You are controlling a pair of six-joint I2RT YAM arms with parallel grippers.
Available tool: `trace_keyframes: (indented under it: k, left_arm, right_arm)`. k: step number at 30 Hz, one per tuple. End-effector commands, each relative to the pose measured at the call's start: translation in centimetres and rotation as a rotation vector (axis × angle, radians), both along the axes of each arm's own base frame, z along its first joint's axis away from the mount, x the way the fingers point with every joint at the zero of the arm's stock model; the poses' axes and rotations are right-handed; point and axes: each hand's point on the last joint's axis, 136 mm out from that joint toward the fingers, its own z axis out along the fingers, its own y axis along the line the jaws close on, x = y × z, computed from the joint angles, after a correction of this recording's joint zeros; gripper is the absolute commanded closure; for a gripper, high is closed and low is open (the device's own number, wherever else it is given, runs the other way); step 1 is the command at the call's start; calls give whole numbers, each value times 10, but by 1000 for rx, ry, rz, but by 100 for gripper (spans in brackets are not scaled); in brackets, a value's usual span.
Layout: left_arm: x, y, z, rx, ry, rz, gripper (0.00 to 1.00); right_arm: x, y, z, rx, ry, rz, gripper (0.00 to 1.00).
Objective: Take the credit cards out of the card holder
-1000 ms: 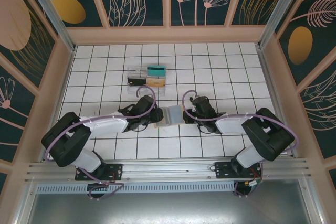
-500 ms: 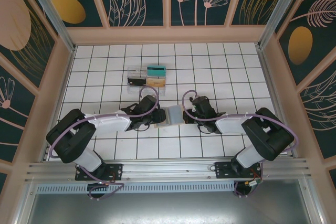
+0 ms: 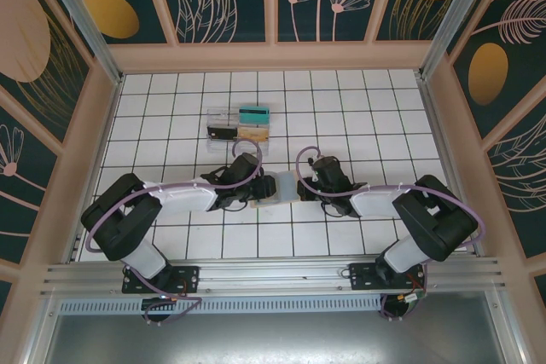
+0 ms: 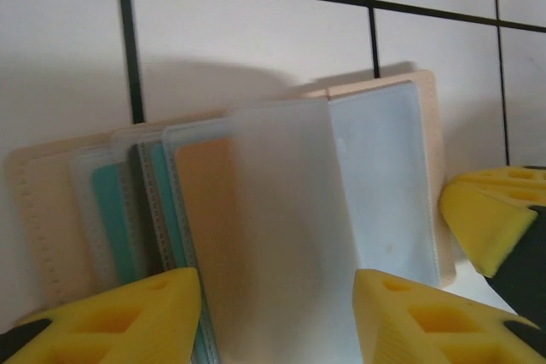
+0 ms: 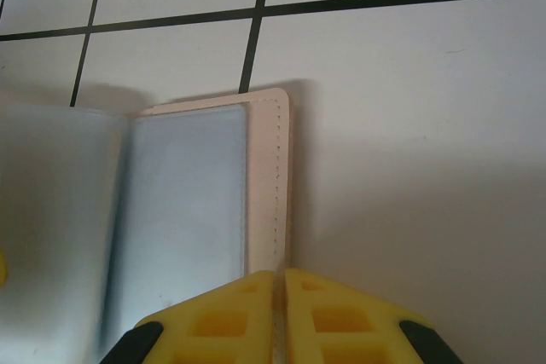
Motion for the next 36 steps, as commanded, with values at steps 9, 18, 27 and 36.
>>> trace_keyframes:
  k: [9, 18, 27, 36]
  left_arm:
    - [-6, -21, 15, -98, -9, -69, 35]
    - [-8, -50, 43, -194, -56, -154, 31]
    - [-4, -67, 39, -190, -54, -161, 42]
    - [7, -17, 45, 14, -151, -46, 68]
  right_arm:
    - [0, 7, 2, 5, 12, 19, 88]
    - [1, 6, 3, 4, 11, 11, 88]
    - [11, -19, 20, 41, -51, -92, 83]
    - [8, -6, 68, 170, -136, -32, 74]
